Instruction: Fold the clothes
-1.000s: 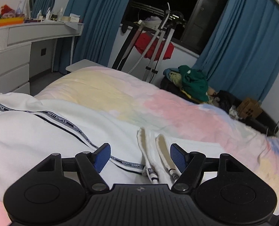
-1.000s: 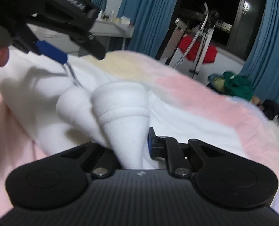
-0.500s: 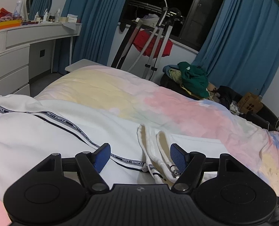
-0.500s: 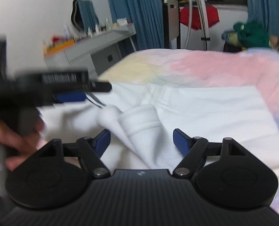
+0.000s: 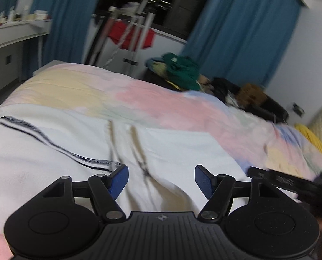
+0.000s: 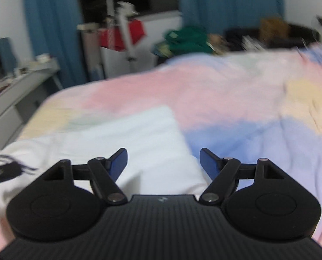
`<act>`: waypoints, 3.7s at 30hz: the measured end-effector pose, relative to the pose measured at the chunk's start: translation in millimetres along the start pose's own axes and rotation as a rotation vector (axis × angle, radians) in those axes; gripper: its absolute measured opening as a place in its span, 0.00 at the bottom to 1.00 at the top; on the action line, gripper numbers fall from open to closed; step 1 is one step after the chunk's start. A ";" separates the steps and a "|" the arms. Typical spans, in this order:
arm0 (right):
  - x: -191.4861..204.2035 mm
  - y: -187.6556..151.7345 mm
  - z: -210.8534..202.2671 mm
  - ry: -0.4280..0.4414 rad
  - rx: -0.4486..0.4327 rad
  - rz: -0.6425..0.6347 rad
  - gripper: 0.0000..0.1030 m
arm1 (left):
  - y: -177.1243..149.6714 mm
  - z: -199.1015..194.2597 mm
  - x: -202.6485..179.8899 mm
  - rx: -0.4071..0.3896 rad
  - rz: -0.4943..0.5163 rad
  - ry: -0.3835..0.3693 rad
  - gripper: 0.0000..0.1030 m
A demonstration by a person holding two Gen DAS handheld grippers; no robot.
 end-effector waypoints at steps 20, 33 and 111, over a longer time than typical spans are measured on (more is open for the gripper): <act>-8.9 -11.9 26.9 -0.017 0.082 0.071 0.76 | -32.2 33.1 2.6 0.091 0.004 0.079 0.11; 16.0 11.6 -5.1 0.112 -0.089 -0.001 0.74 | -40.0 35.8 18.2 0.124 -0.022 0.139 0.08; -58.0 33.0 -13.9 0.186 -0.030 0.329 0.76 | 146.0 -17.4 -110.2 -0.556 0.048 0.528 0.15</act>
Point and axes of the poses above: each gripper's, at about its wrist camera, not at the fingertips, and z roughly the way its jaws point, x to its left, y to its top, the point moved 8 cm from there along z, roughly the way its jaws point, and after that the axes turned 4 degrees about -z, right-handed, at the moved point
